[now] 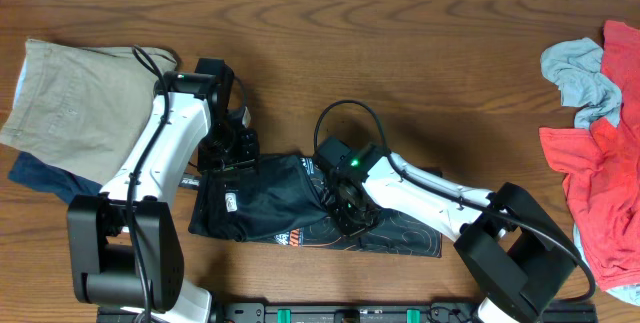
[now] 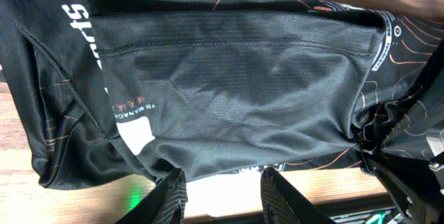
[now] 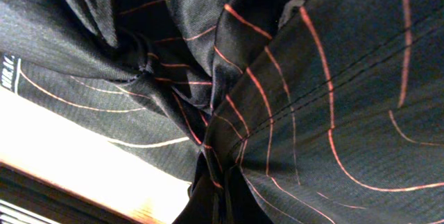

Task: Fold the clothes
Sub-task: 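Fold the right end leftward over the strip with the right gripper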

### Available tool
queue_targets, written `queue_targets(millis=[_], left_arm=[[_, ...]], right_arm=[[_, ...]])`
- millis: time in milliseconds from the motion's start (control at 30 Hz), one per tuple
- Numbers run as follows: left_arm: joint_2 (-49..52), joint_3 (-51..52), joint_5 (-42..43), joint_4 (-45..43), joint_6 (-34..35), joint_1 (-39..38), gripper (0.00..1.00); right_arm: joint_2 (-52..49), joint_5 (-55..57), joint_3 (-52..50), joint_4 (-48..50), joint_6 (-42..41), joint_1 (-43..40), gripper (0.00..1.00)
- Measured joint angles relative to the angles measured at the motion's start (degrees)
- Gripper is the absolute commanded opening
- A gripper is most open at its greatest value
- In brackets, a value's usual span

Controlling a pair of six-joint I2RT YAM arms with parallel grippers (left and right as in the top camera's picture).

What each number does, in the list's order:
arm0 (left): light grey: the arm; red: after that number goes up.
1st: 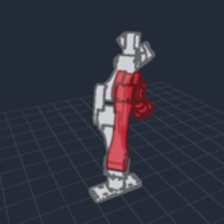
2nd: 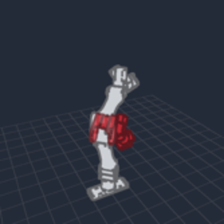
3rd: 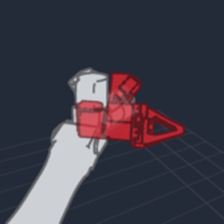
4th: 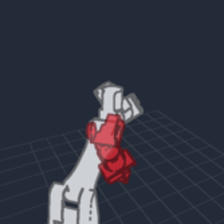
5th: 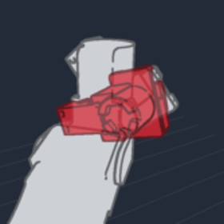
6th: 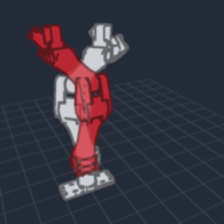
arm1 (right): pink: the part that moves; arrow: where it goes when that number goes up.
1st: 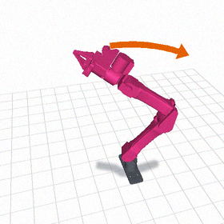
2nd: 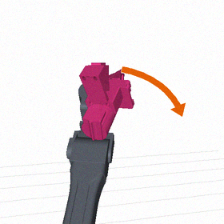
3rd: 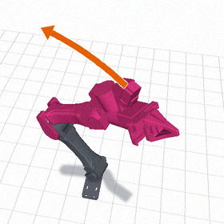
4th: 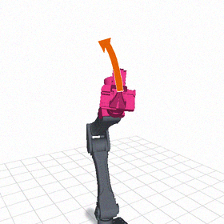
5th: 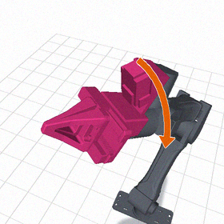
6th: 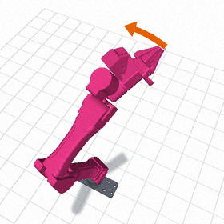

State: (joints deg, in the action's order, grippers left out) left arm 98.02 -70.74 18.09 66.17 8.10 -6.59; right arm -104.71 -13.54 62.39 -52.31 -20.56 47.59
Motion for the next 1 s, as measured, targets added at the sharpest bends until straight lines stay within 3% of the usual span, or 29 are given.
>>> queue_targets(millis=[367,667,867,1000], left_arm=[[0.0,0.0,0.0,0.0,0.0,0.0,0.37],[0.0,0.0,0.0,0.0,0.0,0.0,0.37],[0.0,0.0,0.0,0.0,0.0,0.0,0.38],[0.0,0.0,0.0,0.0,0.0,0.0,0.38]], right_arm=[[0.0,-7.5,0.0,-0.8,2.5,0.0,0.01],[0.0,-10.6,0.0,4.2,3.3,0.0,0.06],[0.2,-11.2,0.0,-0.4,5.9,-0.3,0.36],[1.2,-10.8,0.0,-1.6,6.3,-2.1,0.45]])
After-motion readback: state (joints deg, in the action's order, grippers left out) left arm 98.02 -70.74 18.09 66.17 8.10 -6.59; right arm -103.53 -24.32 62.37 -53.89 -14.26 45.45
